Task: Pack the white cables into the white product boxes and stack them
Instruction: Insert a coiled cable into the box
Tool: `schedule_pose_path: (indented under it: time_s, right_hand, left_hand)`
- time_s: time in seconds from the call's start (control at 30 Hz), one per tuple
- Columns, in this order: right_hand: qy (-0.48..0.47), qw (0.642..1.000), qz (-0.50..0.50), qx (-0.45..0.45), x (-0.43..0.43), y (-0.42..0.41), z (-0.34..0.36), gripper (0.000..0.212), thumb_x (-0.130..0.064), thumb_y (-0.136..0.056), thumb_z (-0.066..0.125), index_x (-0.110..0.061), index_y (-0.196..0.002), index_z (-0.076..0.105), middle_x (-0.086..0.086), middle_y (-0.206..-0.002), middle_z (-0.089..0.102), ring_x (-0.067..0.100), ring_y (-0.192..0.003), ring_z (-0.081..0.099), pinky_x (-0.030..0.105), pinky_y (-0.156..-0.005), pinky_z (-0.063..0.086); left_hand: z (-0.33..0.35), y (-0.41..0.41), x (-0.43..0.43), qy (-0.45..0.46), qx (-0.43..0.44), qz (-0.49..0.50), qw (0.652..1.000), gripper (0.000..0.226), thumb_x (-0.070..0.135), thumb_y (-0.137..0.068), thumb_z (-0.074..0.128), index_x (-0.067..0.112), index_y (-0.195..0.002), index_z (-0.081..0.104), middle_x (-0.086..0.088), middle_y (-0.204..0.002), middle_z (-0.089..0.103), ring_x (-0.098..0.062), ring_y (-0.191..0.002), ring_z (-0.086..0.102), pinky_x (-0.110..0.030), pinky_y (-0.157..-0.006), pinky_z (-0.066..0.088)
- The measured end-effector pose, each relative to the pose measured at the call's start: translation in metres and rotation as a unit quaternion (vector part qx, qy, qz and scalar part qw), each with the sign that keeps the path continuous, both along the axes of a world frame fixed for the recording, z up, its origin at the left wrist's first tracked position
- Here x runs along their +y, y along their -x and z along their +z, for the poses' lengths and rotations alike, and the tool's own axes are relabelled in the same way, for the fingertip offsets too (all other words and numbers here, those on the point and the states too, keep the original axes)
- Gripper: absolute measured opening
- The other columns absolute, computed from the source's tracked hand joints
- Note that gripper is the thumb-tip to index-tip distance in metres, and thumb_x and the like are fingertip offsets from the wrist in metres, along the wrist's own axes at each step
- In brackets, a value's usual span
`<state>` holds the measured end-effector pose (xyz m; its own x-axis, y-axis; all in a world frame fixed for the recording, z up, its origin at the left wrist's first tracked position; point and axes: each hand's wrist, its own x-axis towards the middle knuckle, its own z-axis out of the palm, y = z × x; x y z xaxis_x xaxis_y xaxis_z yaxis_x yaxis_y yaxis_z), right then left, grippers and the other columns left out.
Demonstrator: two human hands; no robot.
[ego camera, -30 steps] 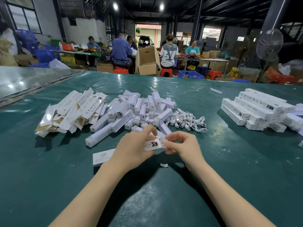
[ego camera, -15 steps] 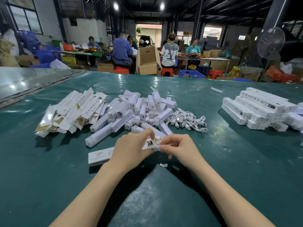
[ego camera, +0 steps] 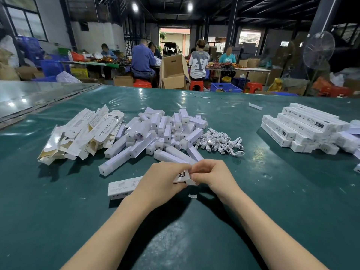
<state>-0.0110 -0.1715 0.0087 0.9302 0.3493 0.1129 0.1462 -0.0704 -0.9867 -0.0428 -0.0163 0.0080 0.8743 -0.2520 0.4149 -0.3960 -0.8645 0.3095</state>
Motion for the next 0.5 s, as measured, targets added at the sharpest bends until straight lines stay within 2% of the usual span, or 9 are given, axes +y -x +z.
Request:
schedule_pose_path:
  time_s: [0.1,0.17,0.23,0.33,0.4,0.5]
  right_hand:
    - [0.032,0.998,-0.054,-0.015,0.0058,0.0002,-0.0057,0.034,0.015,-0.071,0.057,-0.017,-0.061,0.057,-0.004,-0.056,0.063,0.009,-0.049,0.05,0.022,-0.054,0.04]
    - [0.033,0.998,-0.049,-0.006,0.0081,0.0005,-0.0072,0.029,0.012,-0.074,0.057,-0.017,-0.068,0.055,-0.006,-0.057,0.064,0.01,-0.052,0.05,0.023,-0.057,0.042]
    - [-0.012,0.999,-0.034,0.029,0.0064,-0.0012,-0.0063,0.029,0.014,-0.077,0.057,-0.014,-0.078,0.05,-0.005,-0.061,0.066,0.013,-0.057,0.054,0.022,-0.057,0.048]
    - [-0.069,0.996,-0.009,0.061,0.0005,-0.0037,-0.0042,0.034,0.019,-0.077,0.055,-0.012,-0.087,0.045,0.006,-0.077,0.063,0.015,-0.068,0.062,0.023,-0.061,0.054]
    - [-0.062,0.996,0.035,0.057,0.0003,-0.002,-0.003,0.037,0.022,-0.079,0.045,-0.013,-0.091,0.046,0.008,-0.08,0.064,0.012,-0.07,0.064,0.021,-0.064,0.052]
    - [-0.042,0.997,0.06,0.026,0.0034,0.0013,-0.0028,0.04,0.022,-0.078,0.045,-0.015,-0.093,0.048,0.001,-0.076,0.067,0.006,-0.068,0.064,0.016,-0.065,0.05]
  left_hand:
    - [-0.0019,0.0009,-0.0032,-0.009,0.014,0.015,1.0,0.056,0.028,-0.083,0.06,0.04,-0.132,0.035,0.003,-0.098,0.067,-0.023,-0.094,0.057,-0.028,-0.074,0.036]
    - [-0.0028,0.0008,-0.0022,-0.023,0.017,0.035,0.999,0.058,0.031,-0.085,0.057,0.04,-0.134,0.028,0.002,-0.095,0.066,-0.024,-0.092,0.057,-0.029,-0.071,0.036]
    - [-0.0019,0.0001,0.0002,-0.025,0.014,0.048,0.998,0.057,0.034,-0.086,0.056,0.037,-0.135,0.027,0.004,-0.1,0.066,-0.025,-0.094,0.058,-0.031,-0.074,0.04]
    - [-0.0004,0.0,0.0023,-0.016,0.009,0.052,0.998,0.054,0.036,-0.087,0.055,0.036,-0.134,0.028,0.004,-0.1,0.067,-0.024,-0.094,0.058,-0.034,-0.077,0.043]
    - [0.0,0.0012,0.002,-0.012,0.01,0.05,0.999,0.052,0.035,-0.087,0.055,0.036,-0.133,0.029,0.003,-0.096,0.066,-0.024,-0.092,0.058,-0.033,-0.073,0.042]
    - [0.0005,0.0011,0.0018,-0.009,0.007,0.045,0.999,0.05,0.034,-0.087,0.055,0.036,-0.131,0.031,0.003,-0.098,0.066,-0.025,-0.094,0.058,-0.033,-0.072,0.041]
